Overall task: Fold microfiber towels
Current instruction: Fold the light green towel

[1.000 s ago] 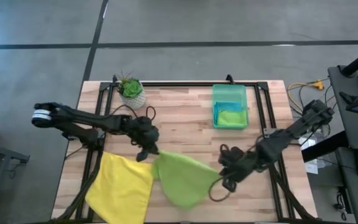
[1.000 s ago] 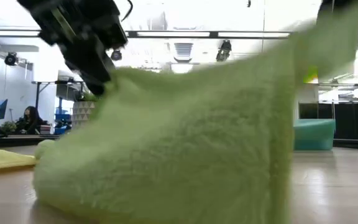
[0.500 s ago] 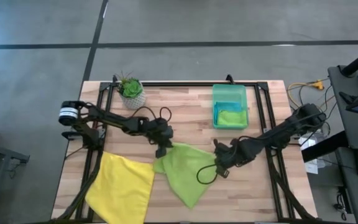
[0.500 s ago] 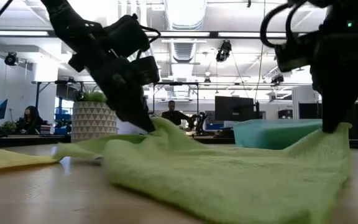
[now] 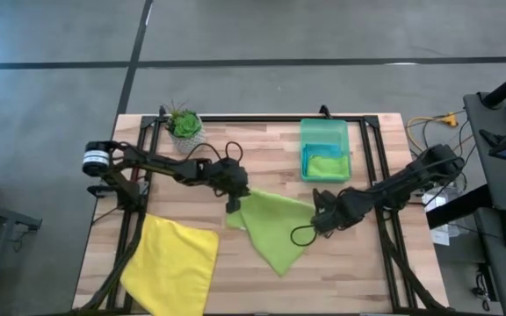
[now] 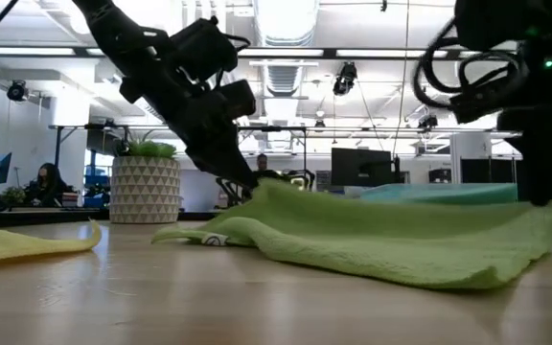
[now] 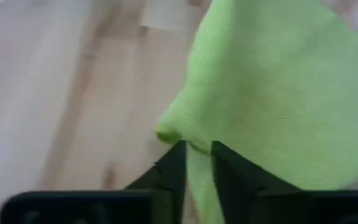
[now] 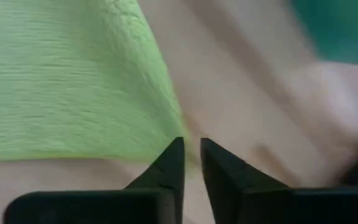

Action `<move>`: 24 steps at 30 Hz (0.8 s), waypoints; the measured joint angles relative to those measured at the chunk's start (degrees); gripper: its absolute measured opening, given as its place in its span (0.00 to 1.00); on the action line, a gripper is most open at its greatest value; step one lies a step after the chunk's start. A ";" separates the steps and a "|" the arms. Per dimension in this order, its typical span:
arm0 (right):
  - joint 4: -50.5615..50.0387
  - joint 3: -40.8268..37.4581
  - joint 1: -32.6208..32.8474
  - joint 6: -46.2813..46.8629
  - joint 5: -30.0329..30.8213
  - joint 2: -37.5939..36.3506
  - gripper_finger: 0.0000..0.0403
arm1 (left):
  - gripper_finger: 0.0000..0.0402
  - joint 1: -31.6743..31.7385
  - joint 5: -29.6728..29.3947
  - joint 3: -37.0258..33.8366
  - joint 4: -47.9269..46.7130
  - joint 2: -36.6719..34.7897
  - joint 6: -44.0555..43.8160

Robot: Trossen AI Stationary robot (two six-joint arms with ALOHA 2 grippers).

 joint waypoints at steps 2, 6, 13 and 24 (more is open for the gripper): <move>-2.99 0.36 0.04 1.47 2.36 -0.76 0.17 | 0.25 1.26 -0.12 0.02 -0.13 -0.48 -0.02; -3.47 1.84 0.45 2.19 8.01 -4.73 0.29 | 0.45 3.01 0.04 0.22 -0.42 -2.79 -2.57; 22.40 -0.18 4.04 -9.31 12.41 -13.64 0.36 | 0.59 1.46 10.74 0.00 -7.99 -6.95 -13.60; 39.20 -8.16 5.55 -13.96 7.36 -6.46 0.11 | 0.04 -9.32 10.72 0.01 -12.35 -5.92 -17.77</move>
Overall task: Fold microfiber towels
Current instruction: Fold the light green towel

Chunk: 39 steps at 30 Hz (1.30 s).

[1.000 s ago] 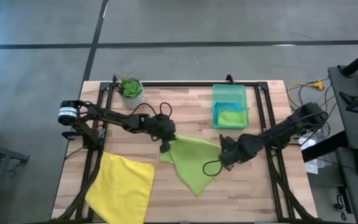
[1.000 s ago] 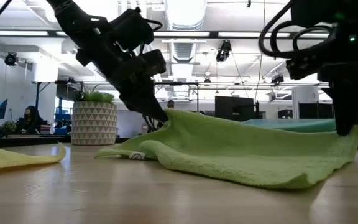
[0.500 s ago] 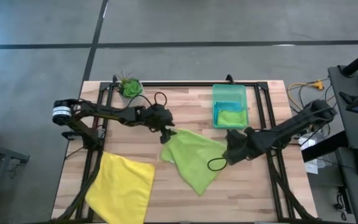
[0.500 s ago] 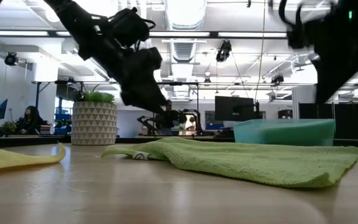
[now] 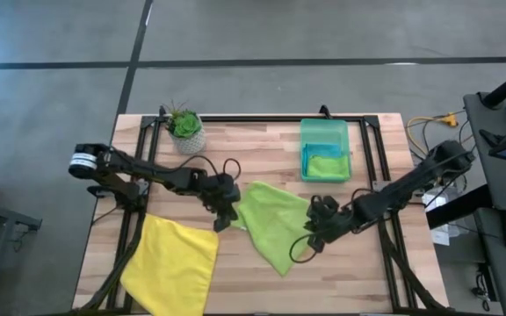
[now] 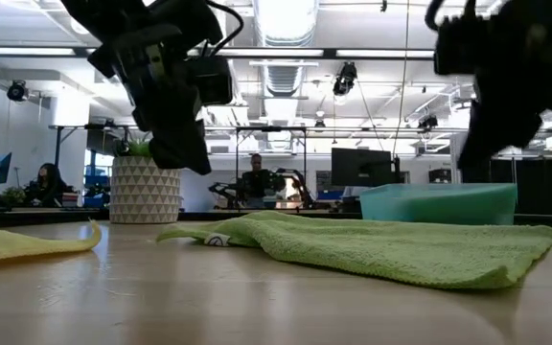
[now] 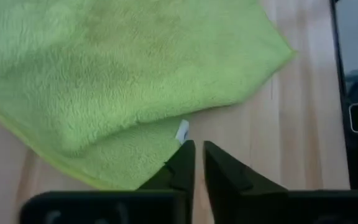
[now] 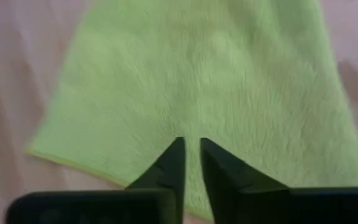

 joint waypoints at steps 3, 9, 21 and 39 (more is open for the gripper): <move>0.92 -1.54 -0.13 1.31 -0.19 3.75 0.04 | 0.03 -0.62 -3.05 -0.12 -0.35 1.81 -1.76; 1.98 -2.11 -0.37 7.17 -0.86 10.26 0.02 | 0.00 -0.74 -3.48 -0.33 -1.03 6.53 -2.16; -1.12 -1.99 -0.39 10.67 -0.83 10.82 0.02 | 0.00 -1.33 -0.43 -0.17 -16.83 6.89 3.30; 6.85 -2.38 0.64 0.12 -1.90 -1.08 0.02 | 0.00 -1.36 -0.93 -0.02 -8.18 -7.87 5.11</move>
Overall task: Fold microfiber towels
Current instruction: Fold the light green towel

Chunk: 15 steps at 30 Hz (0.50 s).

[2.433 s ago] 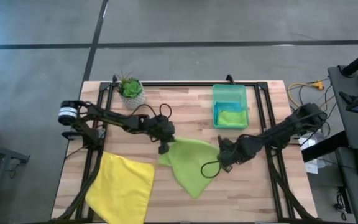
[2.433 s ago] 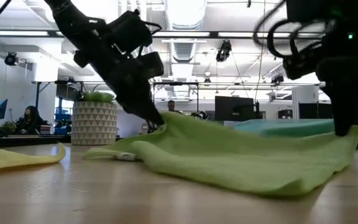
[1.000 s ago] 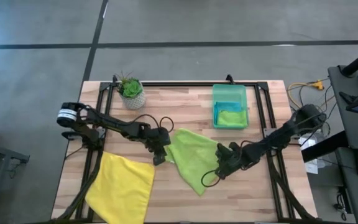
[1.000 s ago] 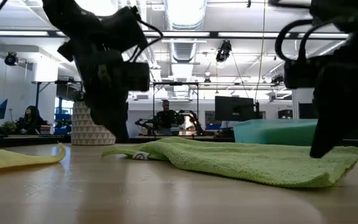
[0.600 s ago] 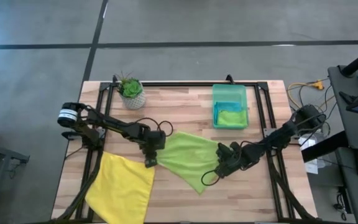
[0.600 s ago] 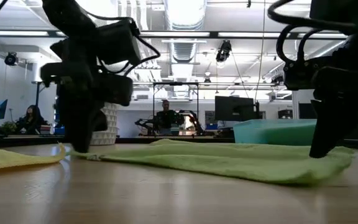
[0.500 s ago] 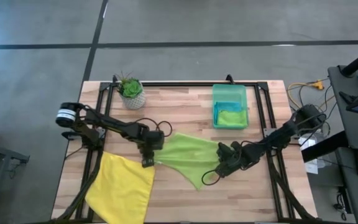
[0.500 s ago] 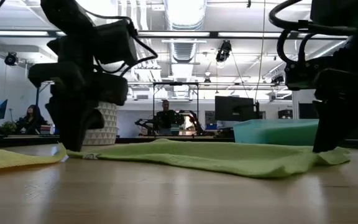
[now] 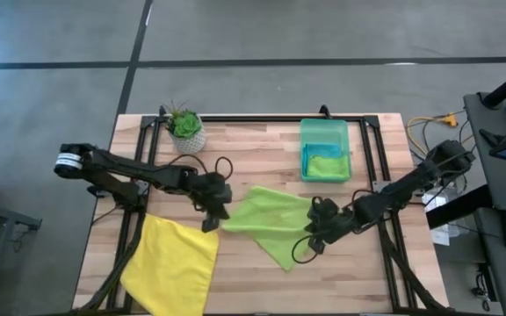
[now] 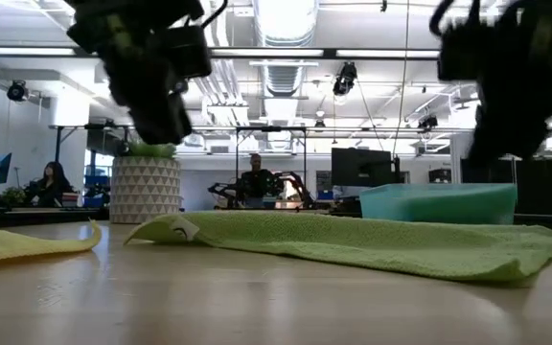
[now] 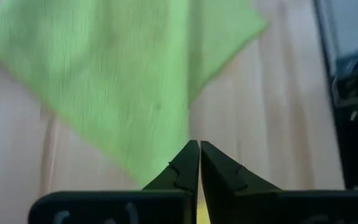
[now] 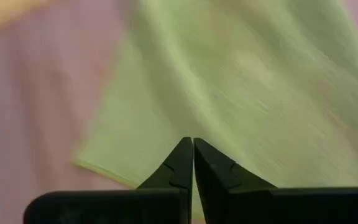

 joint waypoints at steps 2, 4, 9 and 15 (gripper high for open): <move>6.29 -0.19 0.11 -3.55 -1.39 -0.03 0.02 | 0.00 0.35 -0.01 0.01 5.42 2.03 -0.98; 11.35 -0.09 0.11 -6.48 -4.84 1.61 0.02 | 0.00 0.68 -0.14 0.36 8.91 5.15 -1.37; 13.37 1.25 0.18 -7.12 -12.43 9.51 0.02 | 0.00 2.39 -0.24 3.74 16.04 14.55 -1.22; 19.09 2.80 -0.09 -7.58 -12.82 18.99 0.02 | 0.00 3.79 -0.29 10.37 16.65 22.28 -2.54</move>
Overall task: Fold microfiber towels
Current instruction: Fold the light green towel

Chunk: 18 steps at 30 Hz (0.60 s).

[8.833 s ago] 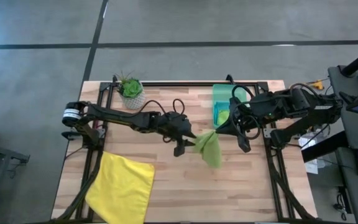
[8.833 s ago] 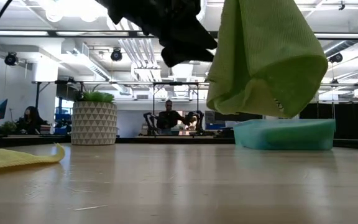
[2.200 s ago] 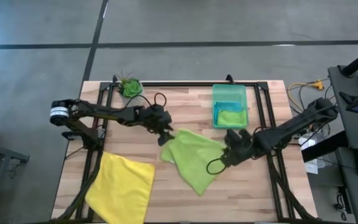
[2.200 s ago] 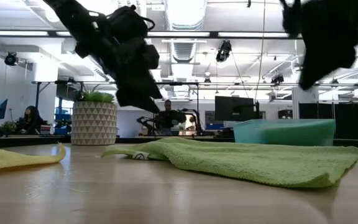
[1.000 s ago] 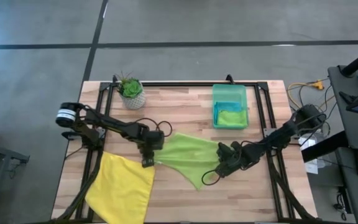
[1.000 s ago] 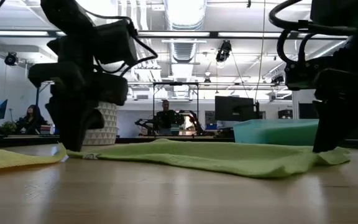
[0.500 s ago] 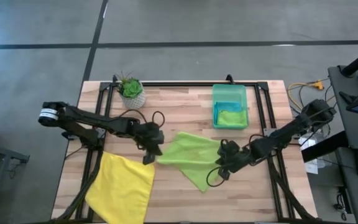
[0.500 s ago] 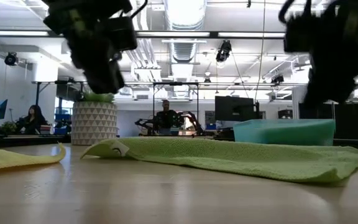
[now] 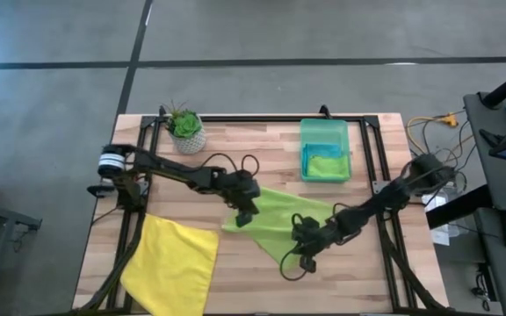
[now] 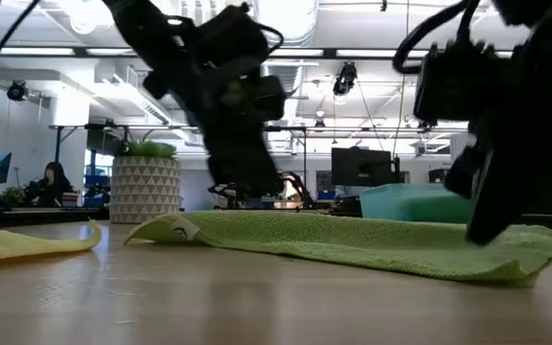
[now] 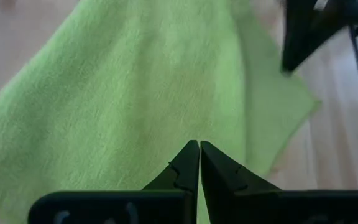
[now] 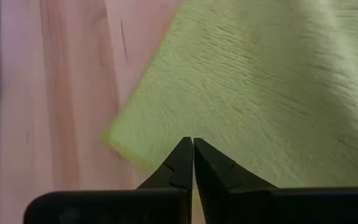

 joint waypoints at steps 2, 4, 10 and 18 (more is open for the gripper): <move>1.84 1.65 -0.07 0.06 -1.67 3.12 0.02 | 0.00 -0.02 0.06 1.18 -1.13 0.48 -0.05; 1.81 3.39 0.02 0.09 -6.81 5.13 0.02 | 0.00 0.01 0.06 2.64 0.10 0.94 0.03; 1.75 6.12 5.12 3.49 -11.69 7.18 0.02 | 0.00 0.31 -0.12 4.83 -1.08 -1.00 0.22; -4.83 6.13 10.83 8.43 -6.56 -1.03 0.02 | 0.00 0.45 -1.67 6.07 -0.68 -0.29 0.29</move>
